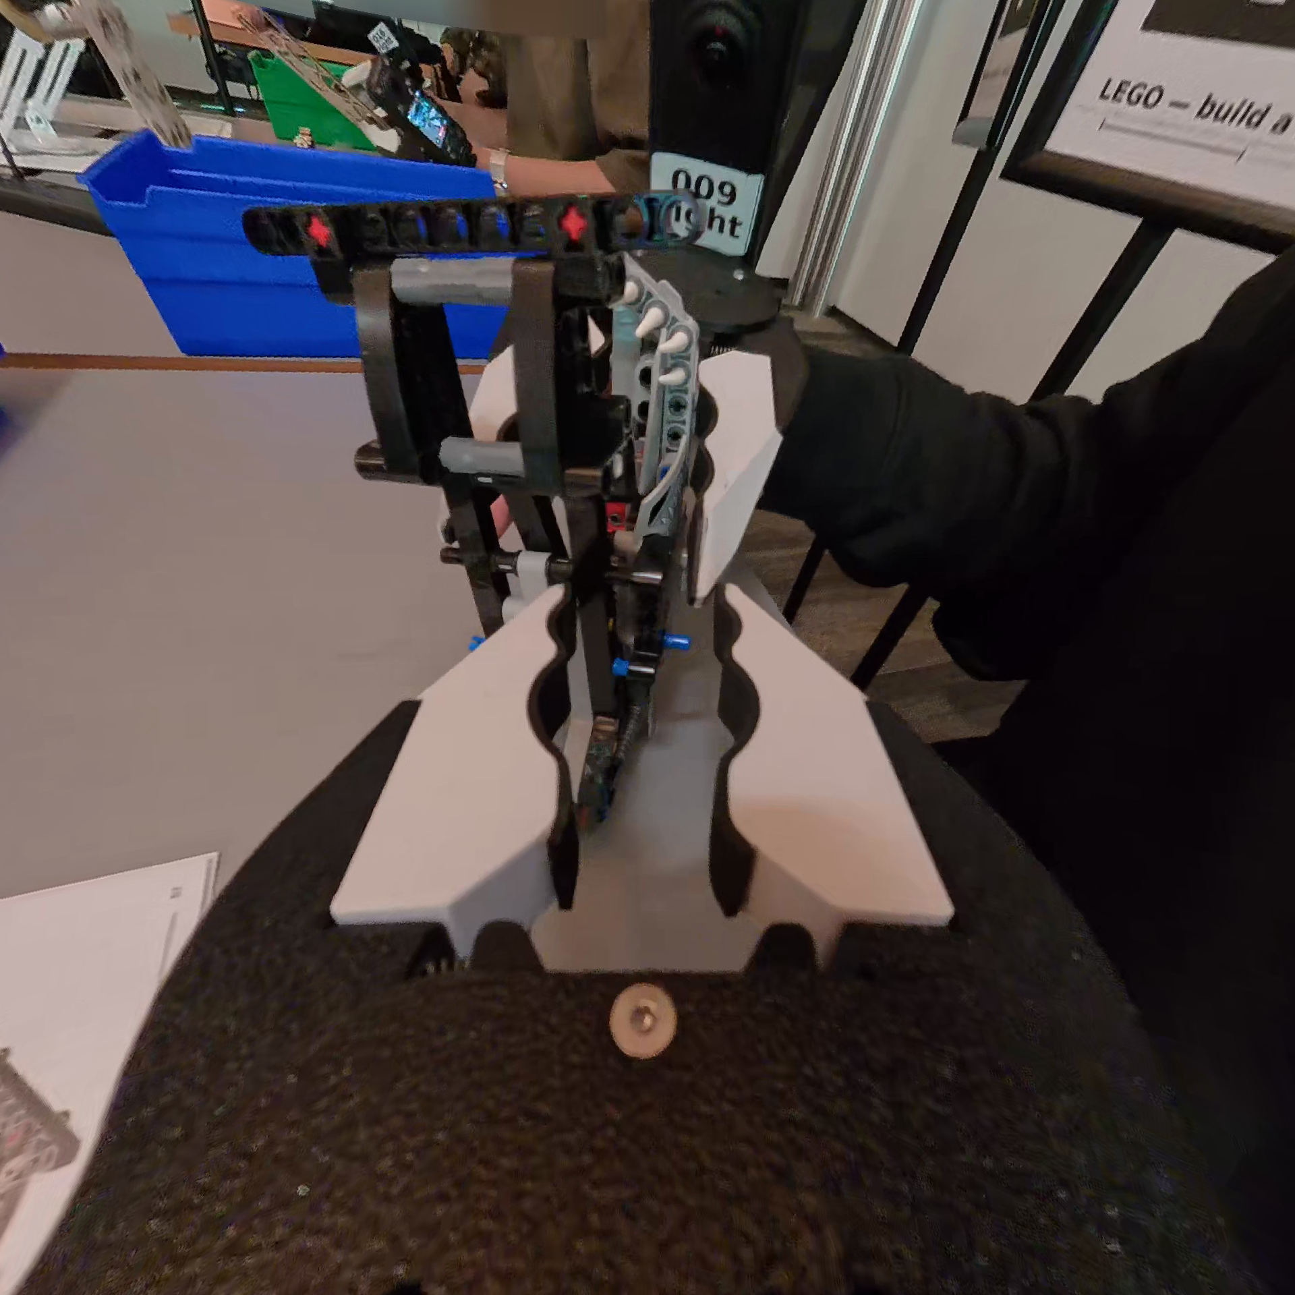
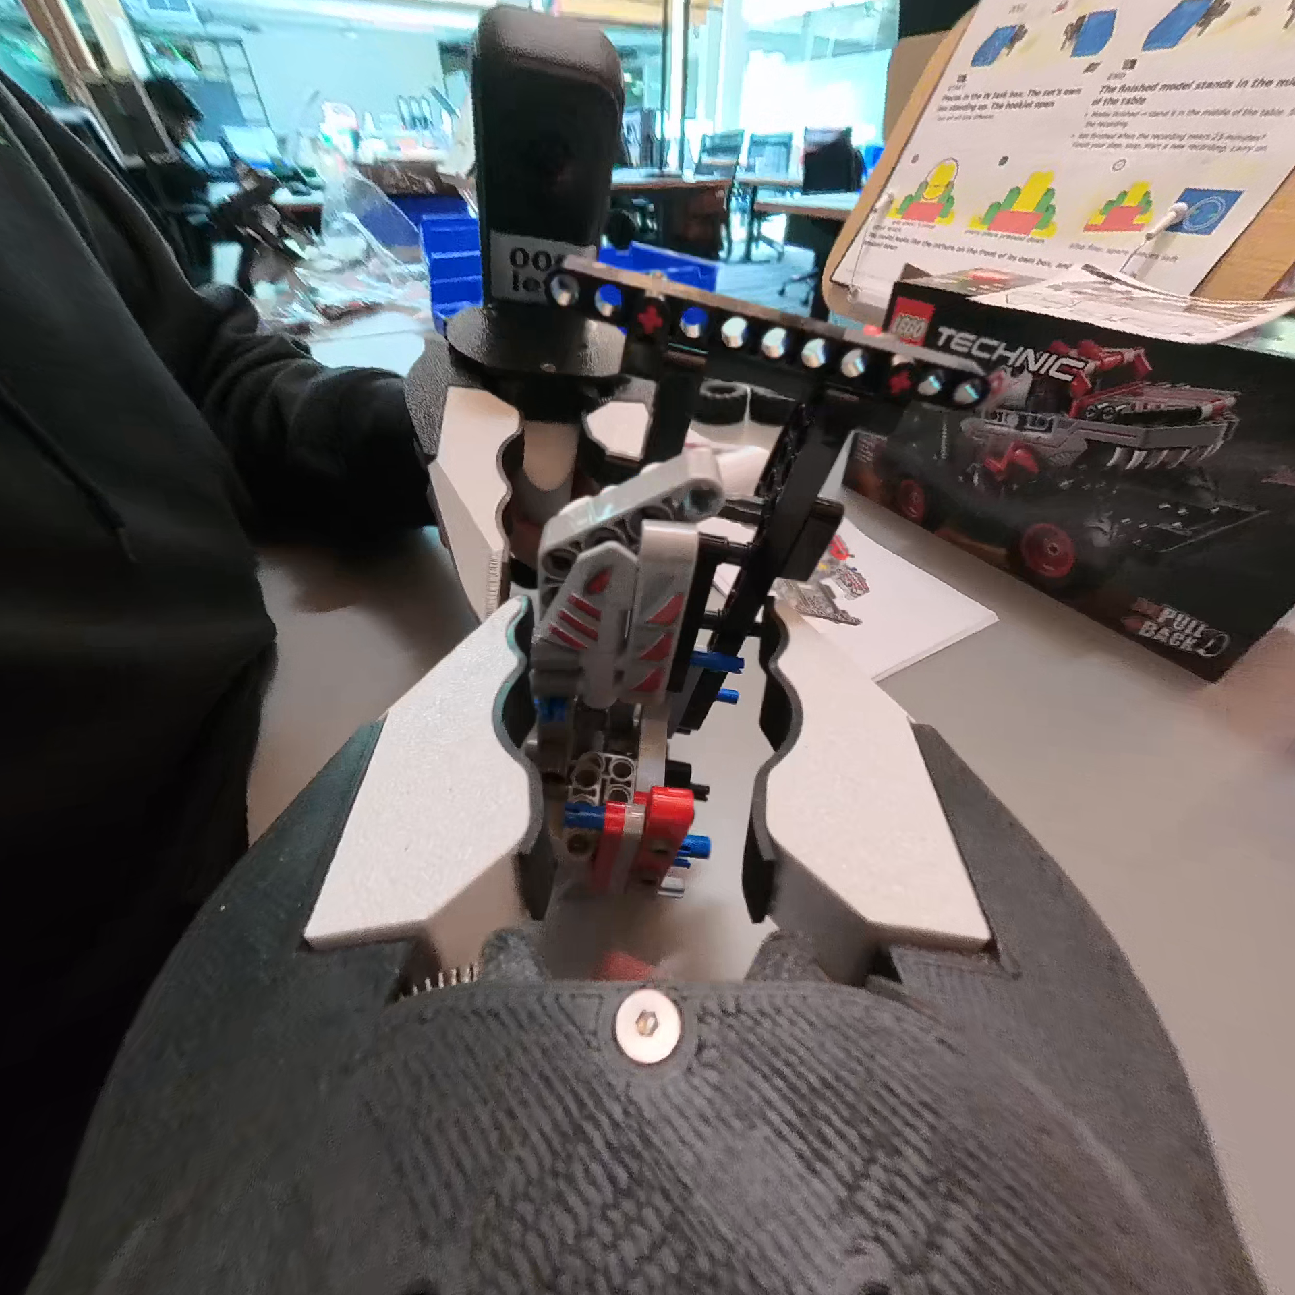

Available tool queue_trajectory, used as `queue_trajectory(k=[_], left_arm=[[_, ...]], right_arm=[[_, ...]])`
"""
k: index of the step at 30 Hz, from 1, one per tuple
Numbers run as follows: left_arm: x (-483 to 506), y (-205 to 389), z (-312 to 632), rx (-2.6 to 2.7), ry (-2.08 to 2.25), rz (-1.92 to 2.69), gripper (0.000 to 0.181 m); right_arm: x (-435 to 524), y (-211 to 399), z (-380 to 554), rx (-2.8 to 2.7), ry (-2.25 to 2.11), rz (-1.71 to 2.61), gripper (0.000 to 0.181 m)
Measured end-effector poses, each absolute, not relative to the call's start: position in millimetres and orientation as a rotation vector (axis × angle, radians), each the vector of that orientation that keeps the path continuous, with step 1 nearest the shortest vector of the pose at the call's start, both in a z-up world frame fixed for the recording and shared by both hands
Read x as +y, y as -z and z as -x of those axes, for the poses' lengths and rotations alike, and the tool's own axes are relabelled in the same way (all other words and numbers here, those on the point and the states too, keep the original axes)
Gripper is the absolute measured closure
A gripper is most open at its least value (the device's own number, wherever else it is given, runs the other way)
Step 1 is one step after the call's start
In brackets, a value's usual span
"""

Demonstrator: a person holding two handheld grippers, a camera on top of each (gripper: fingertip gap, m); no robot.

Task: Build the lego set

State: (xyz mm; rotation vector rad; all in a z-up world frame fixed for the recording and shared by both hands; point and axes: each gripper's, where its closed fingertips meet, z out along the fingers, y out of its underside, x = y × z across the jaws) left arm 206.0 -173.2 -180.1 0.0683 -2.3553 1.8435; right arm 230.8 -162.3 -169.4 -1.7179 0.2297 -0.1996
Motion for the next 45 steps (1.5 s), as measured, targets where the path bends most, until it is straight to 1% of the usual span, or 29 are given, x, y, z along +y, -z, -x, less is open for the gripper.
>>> queue_trajectory(k=[2,4,7,11,14,25,26,27,29,31,36,37,42,45], left_arm=[[-176,181,-205,-2.361,-1.869,-0.069,0.152],[-178,182,-204,-2.433,-1.921,0.008,0.155],[-180,183,-201,-2.478,-1.928,0.05,0.153],[-182,178,-193,-2.343,-1.88,-0.015,0.153],[-182,176,-190,-2.261,-1.857,-0.053,0.145],[-179,174,-187,-2.158,-1.868,-0.036,0.146],[-179,175,-187,-2.154,-1.869,-0.033,0.147],[-179,175,-188,-2.154,-1.878,-0.032,0.15],[-178,177,-191,-2.151,-1.883,-0.032,0.15],[-178,178,-195,-2.163,-1.885,-0.064,0.153],[-176,178,-202,-2.172,-1.913,-0.108,0.158],[-175,179,-203,-2.177,-1.915,-0.113,0.161],[-170,179,-201,-2.169,-1.949,-0.04,0.161],[-169,178,-198,-2.178,-1.974,0.021,0.162]], right_arm=[[-164,170,-230,0.23,0.148,1.673,0.123],[-165,172,-229,0.227,0.104,1.626,0.122],[-165,168,-224,0.201,0.058,1.545,0.121],[-166,162,-217,0.174,0.034,1.493,0.121],[-165,161,-215,0.186,0.027,1.478,0.114],[-162,159,-213,0.19,0.04,1.478,0.115],[-162,157,-210,0.172,0.02,1.472,0.106],[-160,155,-204,0.155,-0.024,1.458,0.094],[-158,156,-204,0.17,-0.026,1.466,0.091],[-156,161,-203,0.137,0.018,1.507,0.08],[-151,166,-210,0.165,0.101,1.553,0.079],[-150,167,-210,0.164,0.123,1.564,0.079],[-144,169,-209,0.153,0.225,1.588,0.079],[-144,167,-207,0.14,0.228,1.58,0.083]])
